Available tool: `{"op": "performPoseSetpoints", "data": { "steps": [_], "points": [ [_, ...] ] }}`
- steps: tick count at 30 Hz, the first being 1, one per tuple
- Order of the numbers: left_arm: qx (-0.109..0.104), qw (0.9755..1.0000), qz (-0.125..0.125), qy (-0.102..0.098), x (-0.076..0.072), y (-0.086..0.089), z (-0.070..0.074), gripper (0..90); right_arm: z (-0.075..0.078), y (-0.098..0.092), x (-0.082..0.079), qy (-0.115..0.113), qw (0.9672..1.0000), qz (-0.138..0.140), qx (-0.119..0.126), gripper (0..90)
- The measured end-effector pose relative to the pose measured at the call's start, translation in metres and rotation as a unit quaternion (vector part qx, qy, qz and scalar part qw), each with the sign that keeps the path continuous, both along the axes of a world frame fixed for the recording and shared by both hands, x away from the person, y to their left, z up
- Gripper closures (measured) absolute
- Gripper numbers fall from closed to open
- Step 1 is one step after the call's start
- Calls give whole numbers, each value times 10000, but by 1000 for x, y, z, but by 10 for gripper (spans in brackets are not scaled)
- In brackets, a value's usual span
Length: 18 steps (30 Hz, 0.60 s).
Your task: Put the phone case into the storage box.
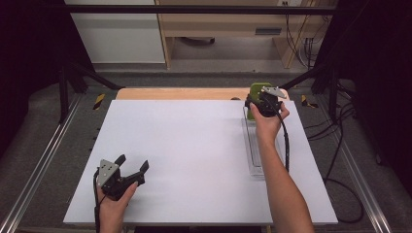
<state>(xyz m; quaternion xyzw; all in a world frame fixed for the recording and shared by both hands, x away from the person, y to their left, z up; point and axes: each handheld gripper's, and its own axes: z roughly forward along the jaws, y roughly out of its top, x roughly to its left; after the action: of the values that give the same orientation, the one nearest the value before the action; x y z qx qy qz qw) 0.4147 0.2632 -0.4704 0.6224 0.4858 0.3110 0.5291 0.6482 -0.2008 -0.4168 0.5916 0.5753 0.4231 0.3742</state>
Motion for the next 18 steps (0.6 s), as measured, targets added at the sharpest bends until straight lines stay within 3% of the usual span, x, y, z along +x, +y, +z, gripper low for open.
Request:
{"op": "performPoseSetpoints", "data": {
  "steps": [18],
  "points": [
    [-12, 10000, -21, -3, 0, 0, 0, 81, -9, 3, 1, 101, 9999, 17, -19, 160]
  ]
}}
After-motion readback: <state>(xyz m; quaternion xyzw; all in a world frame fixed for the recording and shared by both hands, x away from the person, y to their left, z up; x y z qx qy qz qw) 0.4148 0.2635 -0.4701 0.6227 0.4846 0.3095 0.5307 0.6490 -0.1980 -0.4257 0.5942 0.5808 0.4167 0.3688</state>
